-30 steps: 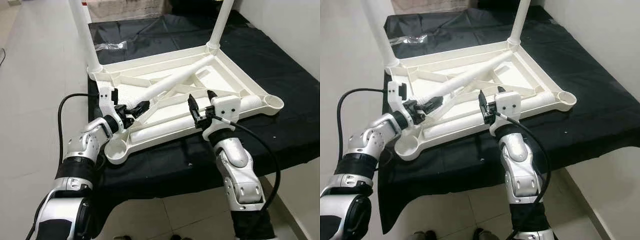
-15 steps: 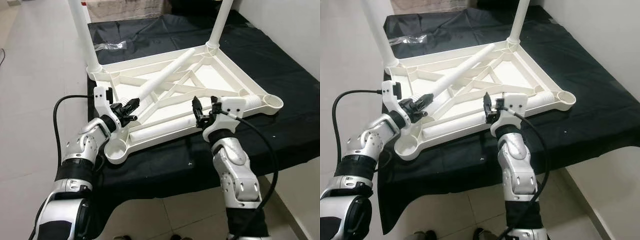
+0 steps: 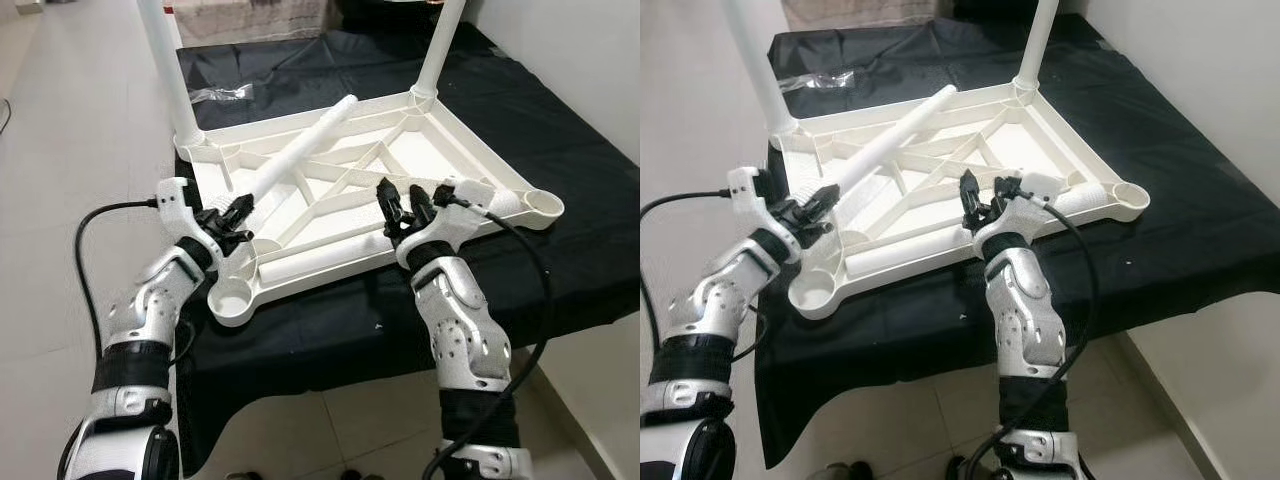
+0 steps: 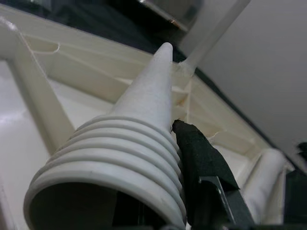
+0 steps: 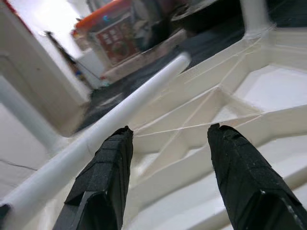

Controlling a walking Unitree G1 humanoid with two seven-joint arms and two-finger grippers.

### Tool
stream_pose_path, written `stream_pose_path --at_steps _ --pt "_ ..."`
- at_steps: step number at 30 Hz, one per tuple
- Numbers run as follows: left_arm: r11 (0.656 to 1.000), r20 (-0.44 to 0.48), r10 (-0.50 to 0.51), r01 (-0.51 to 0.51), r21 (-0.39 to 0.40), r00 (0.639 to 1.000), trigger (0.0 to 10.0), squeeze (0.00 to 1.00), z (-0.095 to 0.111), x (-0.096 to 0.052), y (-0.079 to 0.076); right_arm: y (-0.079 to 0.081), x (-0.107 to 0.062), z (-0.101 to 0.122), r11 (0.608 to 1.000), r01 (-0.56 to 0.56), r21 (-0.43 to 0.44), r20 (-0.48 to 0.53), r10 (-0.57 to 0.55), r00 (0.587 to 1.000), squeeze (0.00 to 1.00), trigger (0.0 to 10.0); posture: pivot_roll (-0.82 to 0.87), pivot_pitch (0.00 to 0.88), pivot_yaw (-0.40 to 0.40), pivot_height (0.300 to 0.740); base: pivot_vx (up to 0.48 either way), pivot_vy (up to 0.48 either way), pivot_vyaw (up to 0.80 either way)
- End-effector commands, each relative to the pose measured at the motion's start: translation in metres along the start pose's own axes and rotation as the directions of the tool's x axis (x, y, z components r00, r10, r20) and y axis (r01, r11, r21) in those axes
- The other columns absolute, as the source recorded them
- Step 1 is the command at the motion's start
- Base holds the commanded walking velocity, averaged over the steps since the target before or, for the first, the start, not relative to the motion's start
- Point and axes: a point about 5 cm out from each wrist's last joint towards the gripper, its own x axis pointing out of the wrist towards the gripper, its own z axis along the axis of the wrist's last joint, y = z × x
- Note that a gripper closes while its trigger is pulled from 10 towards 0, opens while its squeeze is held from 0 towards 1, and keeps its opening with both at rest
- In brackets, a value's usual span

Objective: Building children table

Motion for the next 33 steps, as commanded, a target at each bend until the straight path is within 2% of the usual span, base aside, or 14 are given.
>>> stream_pose_path --at_steps 1,2,3,6,7,8,9,10,12,15,17,24,26,33 --pt "0.998 0.028 -0.062 0.062 0.001 0.998 0.0 0.00 0.004 -0.004 -0.010 0.009 0.002 -0.004 0.988 -0.046 0.147 -0.023 0.050 0.999 0.00 10.0 0.08 0.121 -0.039 0.740 0.000 0.000 0.00" --pt "0.998 0.028 -0.062 0.062 0.001 0.998 0.0 0.00 0.004 -0.004 -0.010 0.009 0.002 -0.004 0.988 -0.046 0.147 -0.023 0.050 0.999 0.00 10.0 0.08 0.121 -0.039 0.740 0.000 0.000 0.00" --pt "0.996 0.035 -0.092 0.091 0.009 0.995 0.0 0.00 0.007 -0.007 -0.017 0.012 0.003 -0.004 0.973 -0.076 0.219 -0.026 0.084 0.996 1.00 10.0 0.08 0.115 -0.040 0.740 0.000 0.000 0.00" --pt "0.996 0.035 -0.092 0.091 0.009 0.995 0.0 0.00 0.007 -0.007 -0.017 0.012 0.003 -0.004 0.973 -0.076 0.219 -0.026 0.084 0.996 1.00 10.0 0.08 0.115 -0.040 0.740 0.000 0.000 0.00" --pt "0.992 0.038 -0.127 0.126 0.012 0.991 5.6 0.00 0.009 -0.011 -0.025 0.015 0.003 -0.005 0.951 -0.109 0.289 -0.029 0.122 0.992 1.00 10.0 0.09 0.107 -0.044 0.740 0.000 0.000 0.00" --pt "0.992 0.038 -0.127 0.126 0.012 0.991 5.6 0.00 0.009 -0.011 -0.025 0.015 0.003 -0.005 0.951 -0.109 0.289 -0.029 0.122 0.992 1.00 10.0 0.09 0.107 -0.044 0.740 0.000 0.000 0.00" --pt "0.985 0.033 -0.169 0.169 0.023 0.985 10.0 0.00 0.012 -0.016 -0.035 0.017 0.004 -0.007 0.923 -0.140 0.358 -0.040 0.166 0.985 0.68 10.0 0.10 0.100 -0.050 0.740 0.000 0.000 0.00" --pt "0.979 0.027 -0.204 0.204 0.019 0.979 10.0 0.00 0.012 -0.023 -0.043 0.021 0.004 -0.008 0.881 -0.178 0.438 -0.043 0.219 0.975 0.00 10.0 0.11 0.100 -0.049 0.740 0.000 0.000 0.00" --pt "0.979 0.027 -0.204 0.204 0.019 0.979 10.0 0.00 0.012 -0.023 -0.043 0.021 0.004 -0.008 0.881 -0.178 0.438 -0.043 0.219 0.975 0.00 10.0 0.11 0.100 -0.049 0.740 0.000 0.000 0.00" --pt "0.957 -0.016 -0.289 0.289 -0.002 0.957 10.0 0.00 0.006 -0.043 -0.059 0.040 0.000 -0.005 0.738 -0.318 0.596 -0.006 0.400 0.917 0.00 10.0 0.11 0.096 -0.048 0.740 0.000 0.000 0.00" --pt "0.957 -0.016 -0.289 0.289 -0.002 0.957 10.0 0.00 0.006 -0.043 -0.059 0.040 0.000 -0.005 0.738 -0.318 0.596 -0.006 0.400 0.917 0.00 10.0 0.11 0.096 -0.048 0.740 0.000 0.000 0.00" --pt "0.942 -0.061 -0.335 0.332 -0.056 0.940 10.0 0.00 -0.008 -0.059 -0.070 0.045 -0.001 -0.001 0.660 -0.350 0.664 0.020 0.453 0.891 0.00 10.0 0.11 0.095 -0.048 0.740 0.000 0.000 0.00" --pt "0.940 -0.077 -0.337 0.332 -0.078 0.938 10.0 0.00 -0.013 -0.063 -0.073 0.048 -0.003 0.003 0.621 -0.386 0.682 0.036 0.499 0.866 0.00 10.0 0.10 0.097 -0.046 0.740 0.000 0.000 0.00" --pt "0.919 -0.112 -0.386 0.372 -0.129 0.916 10.0 0.00 -0.024 -0.068 -0.086 0.049 -0.009 0.001 0.604 -0.404 0.687 0.015 0.545 0.838 0.00 10.0 0.10 0.103 -0.046 0.740 0.000 0.000 0.00"
